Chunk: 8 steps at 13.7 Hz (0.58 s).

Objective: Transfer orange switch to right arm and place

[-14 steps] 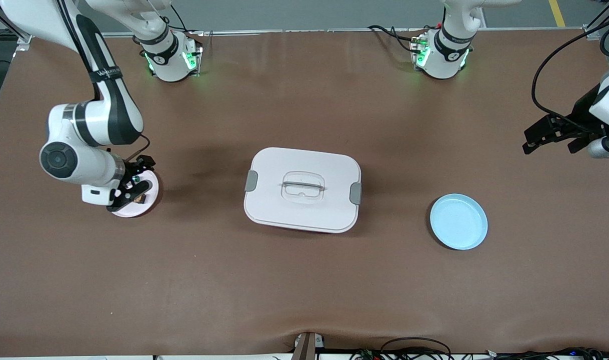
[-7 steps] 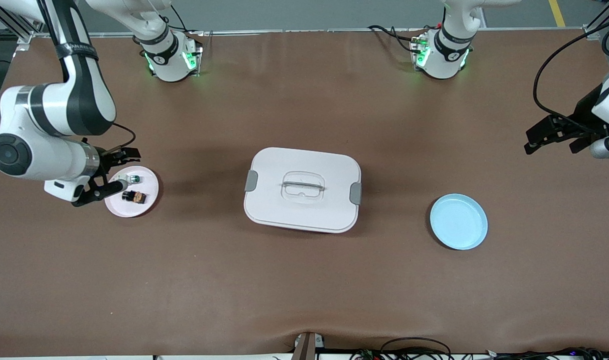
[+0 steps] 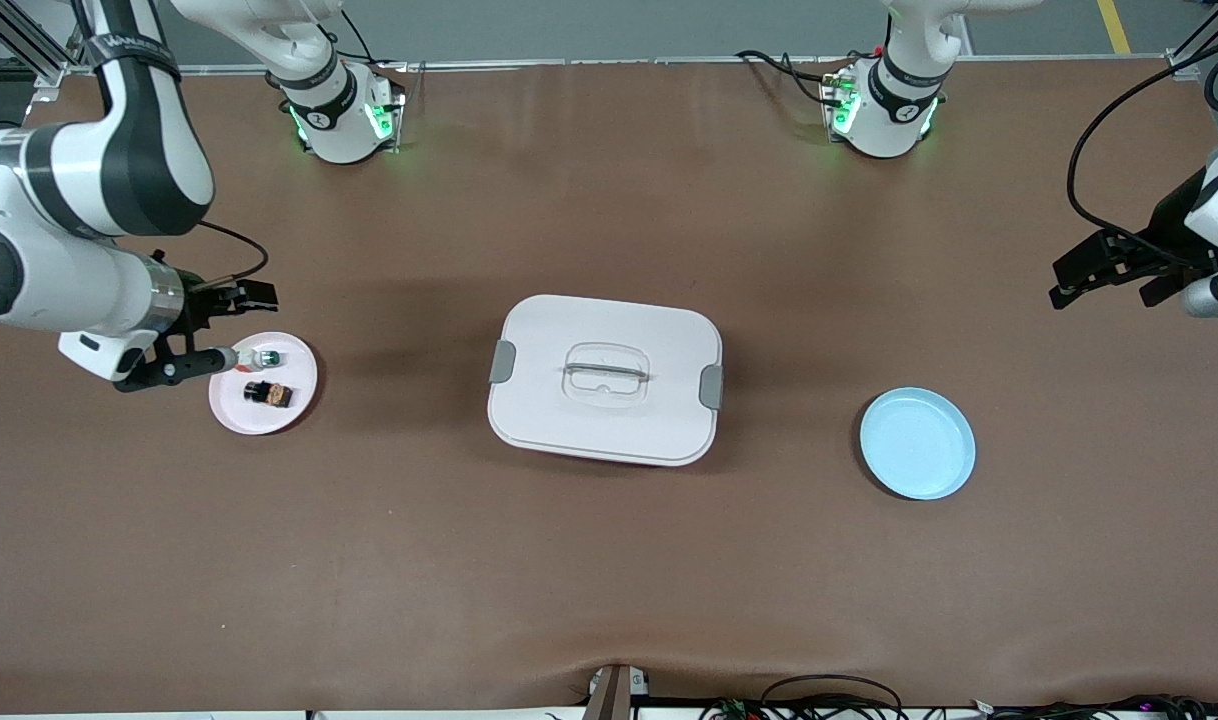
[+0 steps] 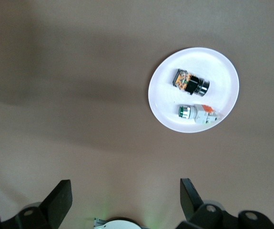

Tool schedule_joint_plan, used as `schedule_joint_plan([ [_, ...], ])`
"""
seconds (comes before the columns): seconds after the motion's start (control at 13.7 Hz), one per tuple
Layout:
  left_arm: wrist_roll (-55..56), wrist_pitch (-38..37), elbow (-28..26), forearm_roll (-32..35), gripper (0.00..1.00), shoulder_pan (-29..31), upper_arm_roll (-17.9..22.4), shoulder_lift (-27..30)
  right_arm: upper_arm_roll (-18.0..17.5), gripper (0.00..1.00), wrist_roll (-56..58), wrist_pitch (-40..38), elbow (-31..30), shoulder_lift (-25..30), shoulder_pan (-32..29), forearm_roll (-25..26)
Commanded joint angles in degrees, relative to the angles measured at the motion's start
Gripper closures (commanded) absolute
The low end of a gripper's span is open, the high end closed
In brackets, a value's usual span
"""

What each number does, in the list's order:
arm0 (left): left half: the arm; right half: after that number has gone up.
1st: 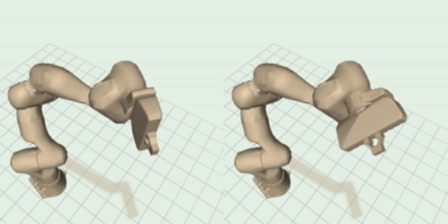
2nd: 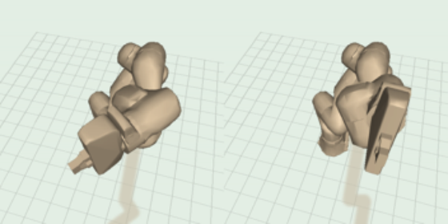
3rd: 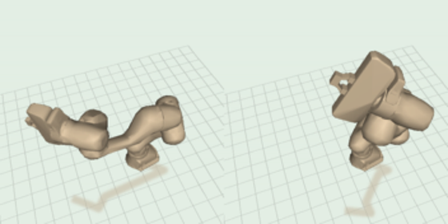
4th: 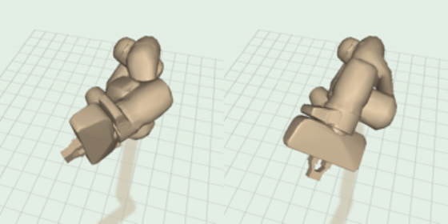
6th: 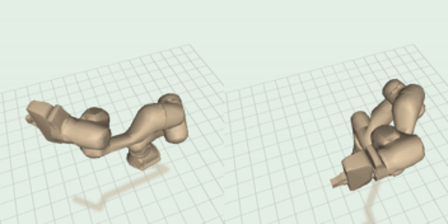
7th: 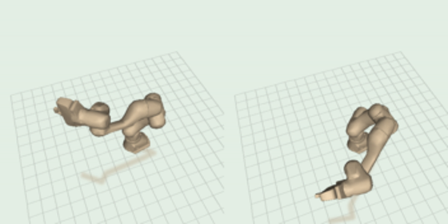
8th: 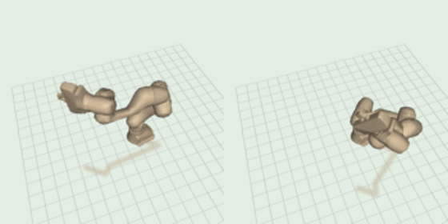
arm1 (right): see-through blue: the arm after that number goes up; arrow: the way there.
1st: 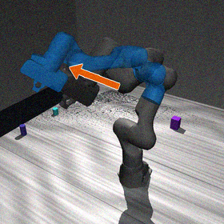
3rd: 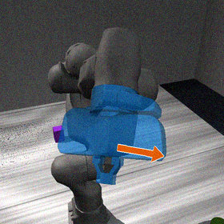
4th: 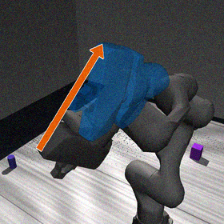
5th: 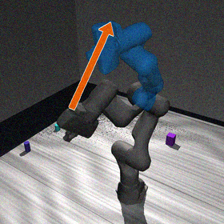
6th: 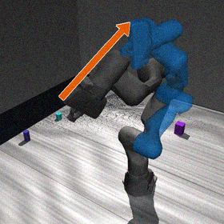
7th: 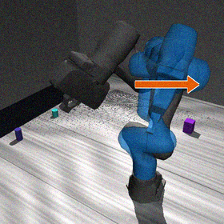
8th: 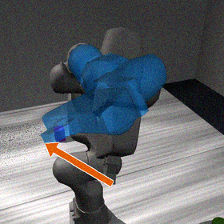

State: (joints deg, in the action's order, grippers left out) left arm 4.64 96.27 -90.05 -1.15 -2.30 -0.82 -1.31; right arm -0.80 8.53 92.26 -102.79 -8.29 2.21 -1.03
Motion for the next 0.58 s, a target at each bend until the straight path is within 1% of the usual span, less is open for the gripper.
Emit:
schedule_joint_plan([
  [0.0,-0.86,-1.34,1.54,0.45,0.0,0.28,-0.14,-0.54,-0.26,0.0,-1.59,-2.25,0.05,2.31,-0.81,-0.55],
  [0.15,-0.95,-1.34,1.54,0.45,0.0,0.28,-0.14,-0.63,-0.17,0.0,-1.67,-3.84,0.57,2.58,-1.24,-0.55],
  [0.36,-1.04,-1.34,1.54,0.53,0.0,0.28,-0.14,-0.63,-0.17,0.0,-3.94,-11.2,7.23,1.61,-2.47,-0.2],
  [0.44,-1.04,-1.34,1.54,0.53,0.0,0.28,-0.14,-0.63,-0.17,0.0,-4.92,-14.62,9.0,1.0,-3.43,-0.11],
  [0.51,-1.04,-1.34,1.54,0.53,0.0,0.28,-0.14,-0.63,-0.17,0.0,-5.01,-16.04,10.15,0.82,-3.7,-0.2],
])
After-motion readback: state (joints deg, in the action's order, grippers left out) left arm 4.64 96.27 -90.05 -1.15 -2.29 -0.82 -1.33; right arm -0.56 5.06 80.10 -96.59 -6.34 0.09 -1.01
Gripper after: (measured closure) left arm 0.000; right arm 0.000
